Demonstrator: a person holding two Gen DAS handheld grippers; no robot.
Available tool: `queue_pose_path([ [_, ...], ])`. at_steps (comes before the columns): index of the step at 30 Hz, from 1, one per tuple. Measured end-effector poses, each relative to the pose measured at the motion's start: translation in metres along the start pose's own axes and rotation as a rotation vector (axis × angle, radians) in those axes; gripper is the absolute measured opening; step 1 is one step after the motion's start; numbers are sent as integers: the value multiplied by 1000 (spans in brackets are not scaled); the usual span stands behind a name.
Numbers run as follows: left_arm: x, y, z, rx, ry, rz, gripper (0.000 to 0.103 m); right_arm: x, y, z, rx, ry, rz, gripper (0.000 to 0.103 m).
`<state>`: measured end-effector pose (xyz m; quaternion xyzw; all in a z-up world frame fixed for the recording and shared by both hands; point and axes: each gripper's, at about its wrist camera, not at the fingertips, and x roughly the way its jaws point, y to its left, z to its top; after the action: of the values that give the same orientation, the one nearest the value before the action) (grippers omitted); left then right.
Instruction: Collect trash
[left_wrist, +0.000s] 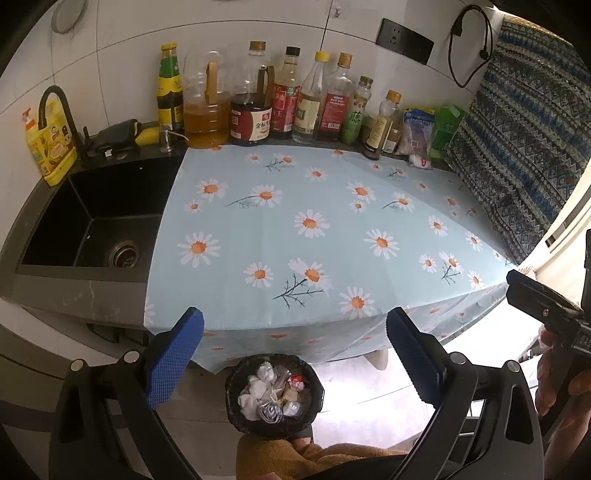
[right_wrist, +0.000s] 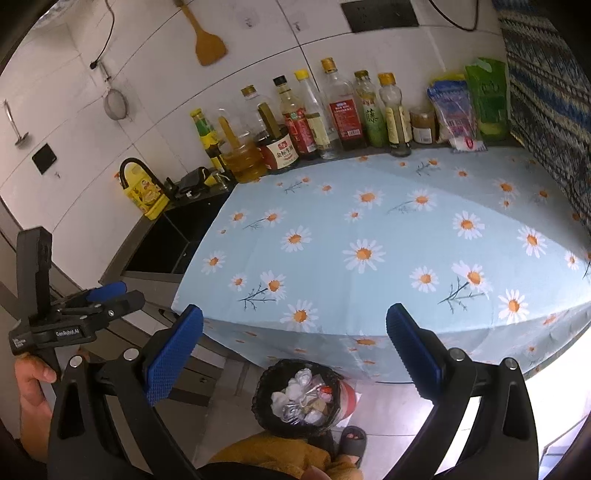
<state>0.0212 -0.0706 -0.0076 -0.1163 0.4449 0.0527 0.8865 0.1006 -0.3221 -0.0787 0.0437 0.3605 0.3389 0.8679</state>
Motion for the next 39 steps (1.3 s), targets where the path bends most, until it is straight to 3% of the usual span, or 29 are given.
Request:
queue_pose_path([
  [19,-2,0,2,21,-5,-39,96,15,6,1,13,30,-67,98],
  [39,-7,-5,-6,23,-13,-63,96,20,19,7,-48,63,-27,98],
])
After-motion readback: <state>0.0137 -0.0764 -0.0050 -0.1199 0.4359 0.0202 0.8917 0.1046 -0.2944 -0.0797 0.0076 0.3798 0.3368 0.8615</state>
